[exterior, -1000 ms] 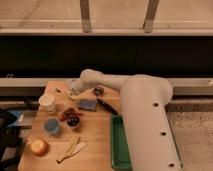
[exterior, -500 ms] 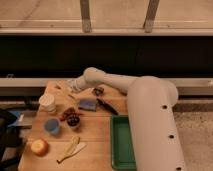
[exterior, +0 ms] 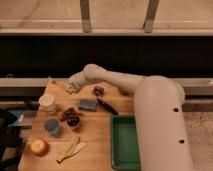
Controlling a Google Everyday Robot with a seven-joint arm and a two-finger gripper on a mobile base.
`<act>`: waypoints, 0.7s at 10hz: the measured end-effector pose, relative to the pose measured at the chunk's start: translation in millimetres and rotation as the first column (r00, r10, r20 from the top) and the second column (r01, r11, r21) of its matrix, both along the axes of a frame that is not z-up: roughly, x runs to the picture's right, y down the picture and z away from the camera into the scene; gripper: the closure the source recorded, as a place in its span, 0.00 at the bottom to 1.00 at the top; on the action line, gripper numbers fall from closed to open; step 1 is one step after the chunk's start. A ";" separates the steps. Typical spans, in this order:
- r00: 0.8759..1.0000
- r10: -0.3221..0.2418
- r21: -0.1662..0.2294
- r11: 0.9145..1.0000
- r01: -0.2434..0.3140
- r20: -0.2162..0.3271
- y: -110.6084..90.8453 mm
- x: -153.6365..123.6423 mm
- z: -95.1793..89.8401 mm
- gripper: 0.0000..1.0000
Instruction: Place fork in paper cup
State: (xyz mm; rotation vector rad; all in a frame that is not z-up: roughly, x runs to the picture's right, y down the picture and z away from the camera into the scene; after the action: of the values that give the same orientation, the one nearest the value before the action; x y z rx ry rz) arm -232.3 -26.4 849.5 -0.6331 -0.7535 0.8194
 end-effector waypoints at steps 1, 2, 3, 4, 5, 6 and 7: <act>1.000 -0.003 0.017 1.000 0.003 0.018 -3.1 -5.8 -8.1 1.00; 0.999 -0.008 0.035 0.999 0.007 0.040 -5.2 -13.6 -16.5 1.00; 0.998 -0.010 0.059 0.998 0.006 0.069 -6.8 -24.6 -27.1 1.00; 0.995 -0.011 0.078 0.997 0.003 0.098 -7.6 -35.9 -35.8 1.00; 0.990 -0.015 0.099 0.995 0.001 0.137 -7.7 -50.9 -46.2 1.00; 0.985 -0.018 0.113 0.994 -0.002 0.170 -7.7 -62.5 -53.3 1.00; 0.979 -0.019 0.124 0.992 -0.007 0.202 -8.4 -71.0 -58.9 1.00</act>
State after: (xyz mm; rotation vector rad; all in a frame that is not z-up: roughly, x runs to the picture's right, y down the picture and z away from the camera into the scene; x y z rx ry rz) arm -303.3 -34.8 790.6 -0.6125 -0.9800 0.7028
